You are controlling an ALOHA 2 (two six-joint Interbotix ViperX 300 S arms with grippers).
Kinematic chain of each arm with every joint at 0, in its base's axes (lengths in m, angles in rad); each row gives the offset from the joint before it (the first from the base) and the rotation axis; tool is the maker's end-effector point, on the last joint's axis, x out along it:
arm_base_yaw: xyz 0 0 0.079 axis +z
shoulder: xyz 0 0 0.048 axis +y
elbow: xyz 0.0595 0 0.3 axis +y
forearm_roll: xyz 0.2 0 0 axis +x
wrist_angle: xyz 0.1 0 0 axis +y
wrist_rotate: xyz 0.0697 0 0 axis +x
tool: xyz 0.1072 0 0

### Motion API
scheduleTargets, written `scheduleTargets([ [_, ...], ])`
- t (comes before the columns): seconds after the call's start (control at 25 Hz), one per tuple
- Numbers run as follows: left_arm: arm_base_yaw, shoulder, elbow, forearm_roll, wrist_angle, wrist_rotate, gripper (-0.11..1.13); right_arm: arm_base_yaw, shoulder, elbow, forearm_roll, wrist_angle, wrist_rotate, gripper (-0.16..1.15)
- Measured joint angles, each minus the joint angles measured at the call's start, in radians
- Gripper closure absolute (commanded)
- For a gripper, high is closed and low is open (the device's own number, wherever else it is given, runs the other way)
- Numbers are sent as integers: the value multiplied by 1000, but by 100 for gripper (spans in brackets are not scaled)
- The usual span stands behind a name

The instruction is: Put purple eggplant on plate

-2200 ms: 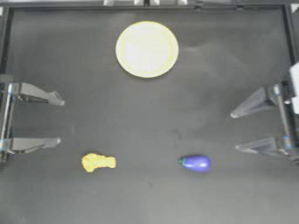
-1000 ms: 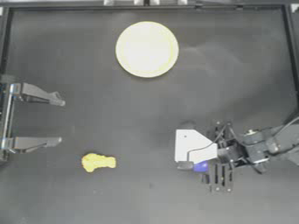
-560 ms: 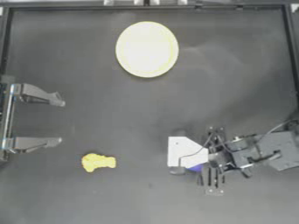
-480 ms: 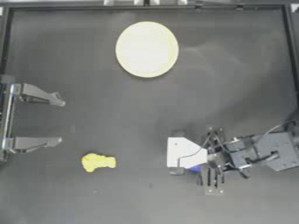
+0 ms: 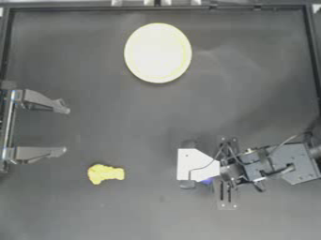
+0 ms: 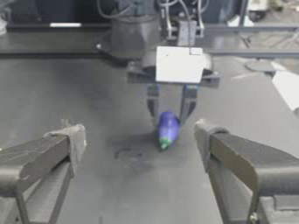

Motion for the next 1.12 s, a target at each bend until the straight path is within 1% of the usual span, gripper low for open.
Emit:
scheduleTargets([
  [0.04, -2, 0, 0, 0, 0, 0, -1, 0, 2, -2, 0, 2, 0, 72],
  [0.2, -2, -2, 0, 0, 0, 0, -1, 0, 0, -5, 0, 9, -2, 73],
  [0.32, 0, 0, 0, 0, 0, 0, -1, 0, -29, -14, -14, 29, -5, 73],
  [0.44, 0, 0, 0, 0, 0, 0, -1, -3, -83, -25, -51, 31, -12, 73],
  [0.56, 0, -2, 2, 0, 0, 0, -1, -31, -147, -25, -103, 29, -23, 74],
  [0.68, 0, -2, 2, 0, 0, 0, -1, -74, -209, -25, -147, 23, -41, 75],
  [0.76, 0, 0, 3, 0, 0, 0, -1, -124, -241, -25, -167, 12, -72, 75],
  [0.96, 0, 2, 2, 0, 0, 0, -1, -239, -276, -26, -167, -32, -175, 75],
  [1.04, 0, 6, 2, 0, 0, 0, -1, -301, -276, -35, -155, -55, -244, 75],
  [1.12, 0, 15, 2, 0, 0, 0, -1, -356, -276, -49, -127, -87, -304, 75],
])
